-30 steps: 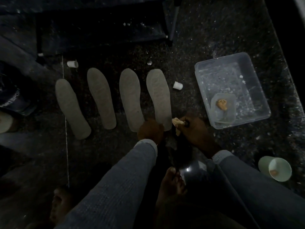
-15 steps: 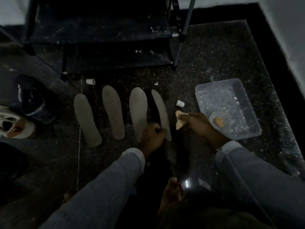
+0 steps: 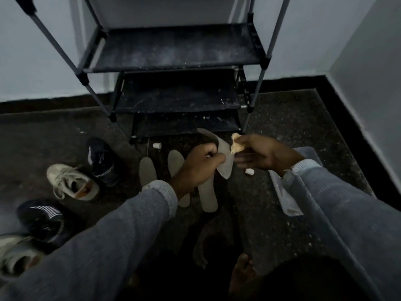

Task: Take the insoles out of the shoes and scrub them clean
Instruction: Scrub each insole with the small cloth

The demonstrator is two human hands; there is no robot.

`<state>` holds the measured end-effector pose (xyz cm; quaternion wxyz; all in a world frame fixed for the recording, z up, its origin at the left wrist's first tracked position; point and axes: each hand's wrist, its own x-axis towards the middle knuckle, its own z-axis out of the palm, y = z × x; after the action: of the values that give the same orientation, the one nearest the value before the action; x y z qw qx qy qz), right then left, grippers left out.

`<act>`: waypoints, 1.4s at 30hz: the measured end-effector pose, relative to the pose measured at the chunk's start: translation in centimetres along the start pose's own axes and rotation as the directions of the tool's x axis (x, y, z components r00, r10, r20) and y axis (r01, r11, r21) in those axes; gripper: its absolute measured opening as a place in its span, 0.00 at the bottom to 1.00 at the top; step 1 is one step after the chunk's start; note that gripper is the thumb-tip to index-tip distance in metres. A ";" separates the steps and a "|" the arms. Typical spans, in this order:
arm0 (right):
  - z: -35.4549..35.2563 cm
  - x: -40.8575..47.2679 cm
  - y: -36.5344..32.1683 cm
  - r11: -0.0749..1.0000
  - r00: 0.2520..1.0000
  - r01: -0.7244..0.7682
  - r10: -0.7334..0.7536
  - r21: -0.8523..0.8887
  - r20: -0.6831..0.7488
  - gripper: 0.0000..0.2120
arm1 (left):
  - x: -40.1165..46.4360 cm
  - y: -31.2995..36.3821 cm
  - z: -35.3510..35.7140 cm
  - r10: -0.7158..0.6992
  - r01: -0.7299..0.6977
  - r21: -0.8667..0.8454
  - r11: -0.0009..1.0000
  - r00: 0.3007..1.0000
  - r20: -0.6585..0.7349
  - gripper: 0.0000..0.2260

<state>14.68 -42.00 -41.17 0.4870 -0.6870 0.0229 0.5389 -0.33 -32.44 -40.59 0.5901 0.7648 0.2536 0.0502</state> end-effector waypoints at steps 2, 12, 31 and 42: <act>1.5 -1.0 -0.9 0.986 0.997 0.079 -0.080 0.147 -0.003 0.06 | -1.1 1.7 -1.3 0.038 -0.038 -0.009 0.999 0.999 0.029 0.13; 5.3 -2.9 -0.9 0.828 0.879 0.466 -0.395 0.310 -0.268 0.03 | -3.6 3.5 -5.6 -0.205 0.214 -0.062 0.975 0.970 0.128 0.15; 8.4 -8.4 -3.0 0.832 0.832 0.554 -0.553 -0.031 0.034 0.04 | -1.0 5.5 -9.3 -0.260 -0.049 -0.778 0.626 0.928 -0.267 0.10; 7.8 -7.7 -4.5 0.526 0.468 0.784 -0.849 -0.329 -0.244 0.05 | -1.4 6.2 -8.4 -0.277 0.070 -0.759 0.648 0.949 -0.149 0.12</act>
<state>8.41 -38.05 -31.98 0.6104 -0.7411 -0.2624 0.0965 -2.64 -26.79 -32.06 0.8154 0.4155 0.3562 0.1887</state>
